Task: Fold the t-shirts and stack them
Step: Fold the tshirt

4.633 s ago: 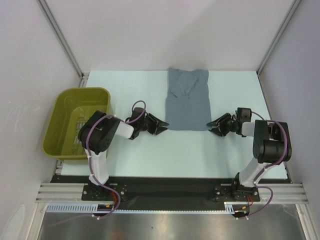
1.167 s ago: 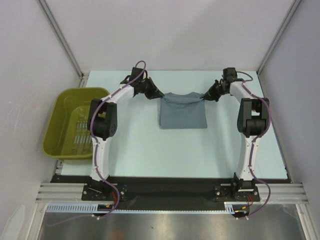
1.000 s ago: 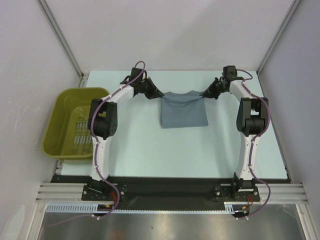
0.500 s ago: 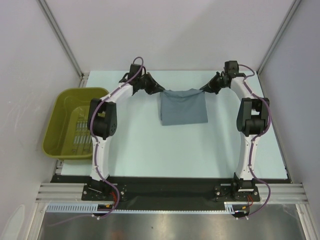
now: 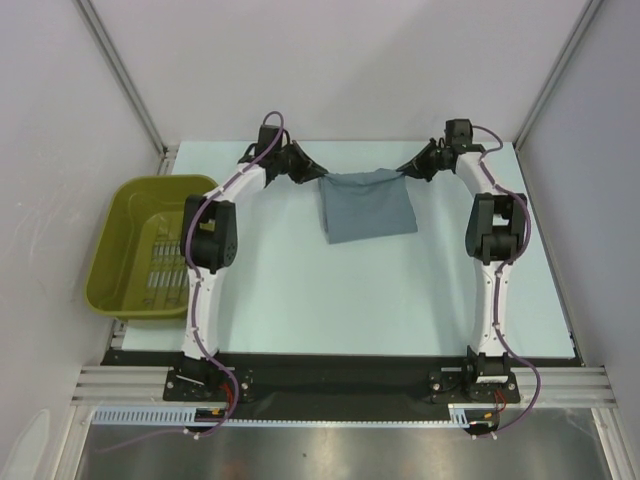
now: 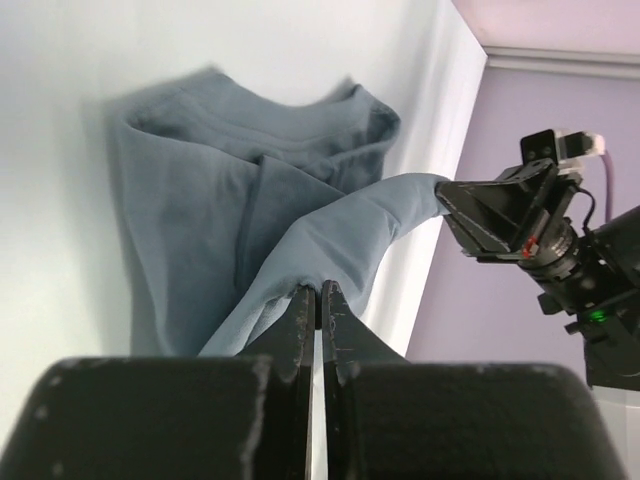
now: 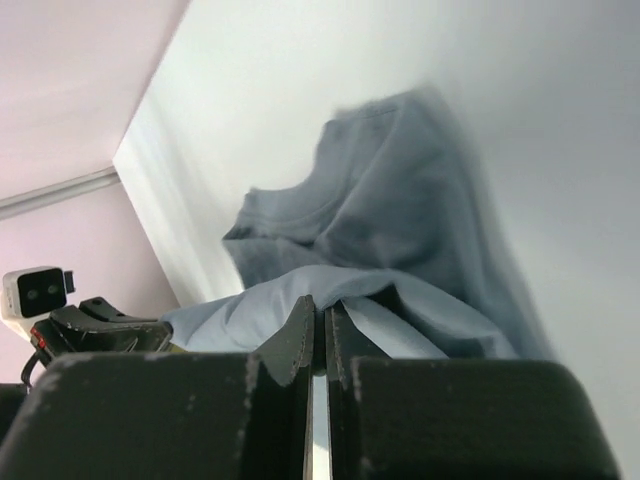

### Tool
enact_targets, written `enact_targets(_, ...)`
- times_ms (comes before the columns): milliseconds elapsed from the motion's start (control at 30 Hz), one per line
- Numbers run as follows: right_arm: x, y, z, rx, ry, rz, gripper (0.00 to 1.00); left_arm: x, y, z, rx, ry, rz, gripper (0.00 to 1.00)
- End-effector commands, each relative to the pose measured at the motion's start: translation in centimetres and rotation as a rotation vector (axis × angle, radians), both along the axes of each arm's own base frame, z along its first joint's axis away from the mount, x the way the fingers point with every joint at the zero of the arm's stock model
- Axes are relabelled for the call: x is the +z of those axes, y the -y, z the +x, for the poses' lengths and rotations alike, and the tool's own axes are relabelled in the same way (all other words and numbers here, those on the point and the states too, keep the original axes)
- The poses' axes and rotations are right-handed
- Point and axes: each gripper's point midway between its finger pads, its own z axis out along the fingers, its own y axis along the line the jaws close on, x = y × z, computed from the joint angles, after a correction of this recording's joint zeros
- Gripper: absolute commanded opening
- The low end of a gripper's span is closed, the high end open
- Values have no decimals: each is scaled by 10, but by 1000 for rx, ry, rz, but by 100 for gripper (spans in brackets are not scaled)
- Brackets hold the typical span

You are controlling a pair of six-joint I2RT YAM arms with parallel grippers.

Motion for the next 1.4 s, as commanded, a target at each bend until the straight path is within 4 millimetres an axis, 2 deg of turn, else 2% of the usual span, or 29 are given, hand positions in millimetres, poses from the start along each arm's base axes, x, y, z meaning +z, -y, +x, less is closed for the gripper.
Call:
enact_targets(0,18,-4,28,-5,94,53,4,12,-10,24,43,50,-31,1)
enact_targets(33,8,-6,31,-3,86,59,5,10,-11,27,48,53,-29,1)
enact_targets(100,11,-7,43,-2,131,84,9,5,-15,32,61,57,-29,2)
enact_targets(133,7,-8,51,-4,162,93,16,-1,-16,34,65,53,-26,5)
enact_targets(167,4,-9,51,-7,151,103,16,-6,-17,36,73,49,-21,13)
enact_targets(200,8,8,62,-40,194,105,25,-8,-18,38,74,48,-16,18)
enact_targets(233,10,11,66,-64,196,119,28,-3,-18,42,75,70,-13,31)
enact_targets(300,21,15,74,-86,236,125,45,-8,-25,44,70,80,58,56)
enact_targets(333,27,17,77,-88,249,125,49,12,-27,53,76,134,80,61)
enact_targets(367,39,20,83,-79,286,102,54,18,-29,55,59,172,122,65)
enact_targets(467,45,27,73,-41,251,55,55,54,-34,53,51,242,180,66)
enact_targets(533,59,29,59,-15,247,19,55,77,-35,40,44,284,212,67)
enact_targets(567,59,29,53,14,270,-16,55,84,-26,30,14,299,200,66)
enact_targets(600,62,21,40,39,267,-23,54,76,-18,22,-14,302,170,65)
enact_targets(633,57,15,33,64,264,-16,52,92,-8,13,-41,335,127,61)
enact_targets(667,61,4,29,104,296,3,45,104,16,3,-109,379,30,52)
enact_targets(700,49,-3,20,136,288,-2,40,104,27,-4,-142,387,-20,46)
enact_targets(733,51,-27,13,185,304,2,36,86,40,-17,-175,353,-58,35)
enact_targets(767,55,-39,13,216,354,17,26,95,52,-19,-199,403,-128,31)
enact_targets(800,39,-47,5,219,316,51,22,91,59,-22,-212,406,-149,28)
enact_targets(833,36,-58,2,229,320,71,20,80,68,-30,-233,393,-166,23)
enact_targets(900,35,-67,6,201,362,128,10,62,76,-31,-244,383,-192,20)
enact_targets(933,9,-71,-3,190,317,157,7,54,81,-34,-253,379,-200,19)
enact_targets(967,14,-73,4,179,395,182,0,41,84,-31,-246,374,-230,19)
enact_targets(1033,-12,-84,1,163,345,260,0,18,84,-33,-237,344,-262,16)
enact_targets(1133,-23,-95,10,154,378,280,0,-10,80,-19,-207,340,-264,16)
enact_targets(1167,-38,-97,11,151,370,277,0,-16,78,-15,-206,348,-259,16)
enact_targets(1200,-43,-96,13,138,375,272,0,-30,74,-6,-192,343,-256,16)
enact_targets(1367,-60,-81,30,33,397,294,0,-57,60,13,-122,312,-277,15)
